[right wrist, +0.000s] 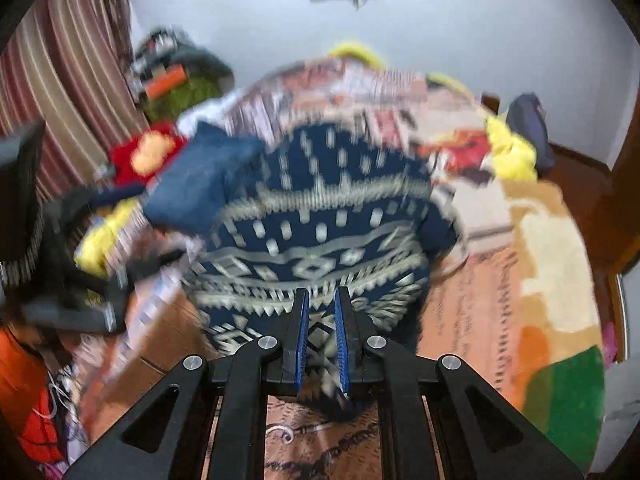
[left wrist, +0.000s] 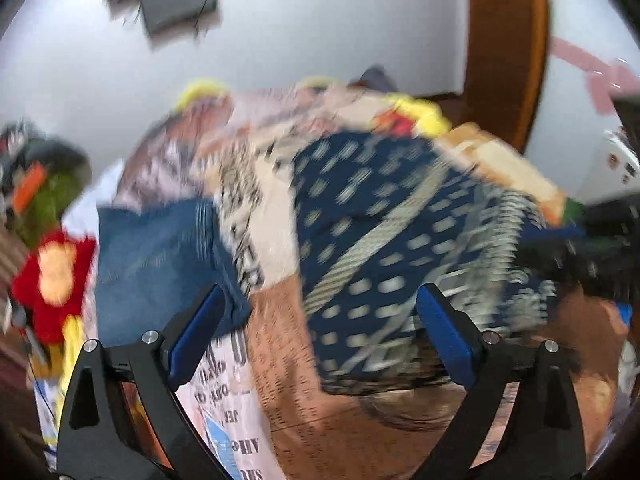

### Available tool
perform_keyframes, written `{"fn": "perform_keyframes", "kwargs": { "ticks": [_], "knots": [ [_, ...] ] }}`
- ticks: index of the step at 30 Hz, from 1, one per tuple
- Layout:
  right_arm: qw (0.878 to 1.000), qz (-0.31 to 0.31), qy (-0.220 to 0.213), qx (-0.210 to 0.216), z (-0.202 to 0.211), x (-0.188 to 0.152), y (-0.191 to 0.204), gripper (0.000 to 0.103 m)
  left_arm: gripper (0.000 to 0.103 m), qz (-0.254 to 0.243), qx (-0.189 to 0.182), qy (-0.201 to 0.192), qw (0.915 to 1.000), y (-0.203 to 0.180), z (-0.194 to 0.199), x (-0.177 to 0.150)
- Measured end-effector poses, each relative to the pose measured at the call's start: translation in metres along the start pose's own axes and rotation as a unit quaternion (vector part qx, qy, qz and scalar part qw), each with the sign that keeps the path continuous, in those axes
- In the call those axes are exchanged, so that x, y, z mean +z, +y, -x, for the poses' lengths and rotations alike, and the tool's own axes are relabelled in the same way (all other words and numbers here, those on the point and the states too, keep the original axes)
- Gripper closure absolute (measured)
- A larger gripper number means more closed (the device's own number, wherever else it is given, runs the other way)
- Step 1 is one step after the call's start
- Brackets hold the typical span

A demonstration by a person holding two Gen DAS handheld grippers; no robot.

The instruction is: Fold large clothes

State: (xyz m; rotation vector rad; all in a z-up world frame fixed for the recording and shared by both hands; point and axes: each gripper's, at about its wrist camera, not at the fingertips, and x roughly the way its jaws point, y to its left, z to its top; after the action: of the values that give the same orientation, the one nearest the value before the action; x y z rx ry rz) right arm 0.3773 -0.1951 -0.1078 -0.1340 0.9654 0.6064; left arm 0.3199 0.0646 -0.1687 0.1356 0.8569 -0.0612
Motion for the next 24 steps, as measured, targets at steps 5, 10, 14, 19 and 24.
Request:
{"fn": "perform_keyframes", "kwargs": {
  "ticks": [5, 10, 14, 19, 24],
  "knots": [
    [0.999, -0.007, 0.042, -0.018, -0.055, -0.024, -0.009, 0.095, 0.003, 0.058, -0.059, 0.061, 0.9947, 0.024, -0.051, -0.032],
    [0.996, 0.025, 0.017, -0.083, -0.051, -0.035, -0.007, 0.095, 0.001, 0.078, -0.062, 0.051, 0.9938, 0.029, -0.052, -0.045],
    [0.992, 0.048, 0.017, -0.118, -0.05, -0.045, -0.008, 0.095, 0.001, 0.038, -0.031, 0.041, 0.998, 0.014, -0.046, -0.047],
    [0.986, 0.048, 0.021, -0.159, -0.051, -0.054, -0.02, 0.057, 0.001, 0.046, -0.035, 0.05, 0.997, 0.019, -0.044, -0.049],
    [0.986, -0.061, 0.034, -0.153, -0.044, -0.059, -0.076, 0.0, 0.001, 0.064, -0.039, 0.051, 0.9959, 0.026, -0.037, -0.051]
  ]
}}
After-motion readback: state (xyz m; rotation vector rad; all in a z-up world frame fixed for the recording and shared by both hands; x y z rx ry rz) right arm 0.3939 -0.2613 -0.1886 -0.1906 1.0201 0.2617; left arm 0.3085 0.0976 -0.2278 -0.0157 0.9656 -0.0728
